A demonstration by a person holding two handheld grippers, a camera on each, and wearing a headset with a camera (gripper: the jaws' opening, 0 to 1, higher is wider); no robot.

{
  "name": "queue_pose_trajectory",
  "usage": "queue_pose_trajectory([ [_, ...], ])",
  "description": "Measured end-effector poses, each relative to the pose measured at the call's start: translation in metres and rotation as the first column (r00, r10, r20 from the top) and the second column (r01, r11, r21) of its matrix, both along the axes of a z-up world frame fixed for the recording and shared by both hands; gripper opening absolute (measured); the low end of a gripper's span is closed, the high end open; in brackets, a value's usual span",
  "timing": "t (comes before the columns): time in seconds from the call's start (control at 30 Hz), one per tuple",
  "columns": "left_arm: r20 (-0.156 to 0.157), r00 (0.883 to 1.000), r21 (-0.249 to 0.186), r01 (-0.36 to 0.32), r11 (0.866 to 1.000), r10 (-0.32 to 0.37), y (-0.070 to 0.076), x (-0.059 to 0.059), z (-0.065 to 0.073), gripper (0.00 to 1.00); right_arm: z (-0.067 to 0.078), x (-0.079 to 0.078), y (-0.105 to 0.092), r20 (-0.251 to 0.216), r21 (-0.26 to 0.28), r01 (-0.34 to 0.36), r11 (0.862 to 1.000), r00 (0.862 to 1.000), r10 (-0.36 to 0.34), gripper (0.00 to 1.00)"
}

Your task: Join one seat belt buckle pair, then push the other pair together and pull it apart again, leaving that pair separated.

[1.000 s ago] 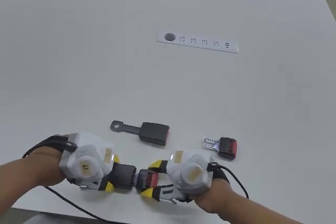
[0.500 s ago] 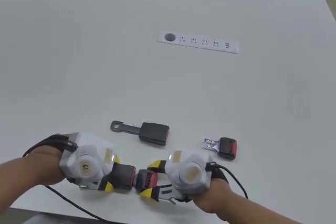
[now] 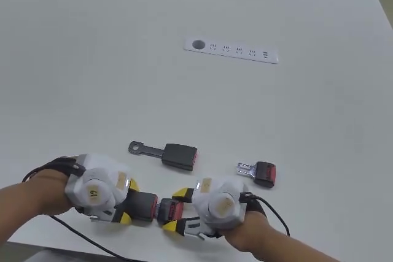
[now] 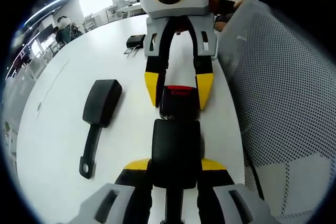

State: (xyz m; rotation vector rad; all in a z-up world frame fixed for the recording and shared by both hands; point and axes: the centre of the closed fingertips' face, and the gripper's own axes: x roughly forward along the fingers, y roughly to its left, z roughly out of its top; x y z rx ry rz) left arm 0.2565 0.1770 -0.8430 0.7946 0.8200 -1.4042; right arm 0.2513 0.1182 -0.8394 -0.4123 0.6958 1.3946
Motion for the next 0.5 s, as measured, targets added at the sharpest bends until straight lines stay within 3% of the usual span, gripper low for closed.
queue_pose_trajectory([
  [0.5, -0.008, 1.0, -0.091, -0.007, 0.996, 0.006, 0.0013, 0.0005, 0.001, 0.33, 0.0018, -0.0005, -0.0011, 0.032, 0.028, 0.005, 1.0, 0.999, -0.006, 0.34],
])
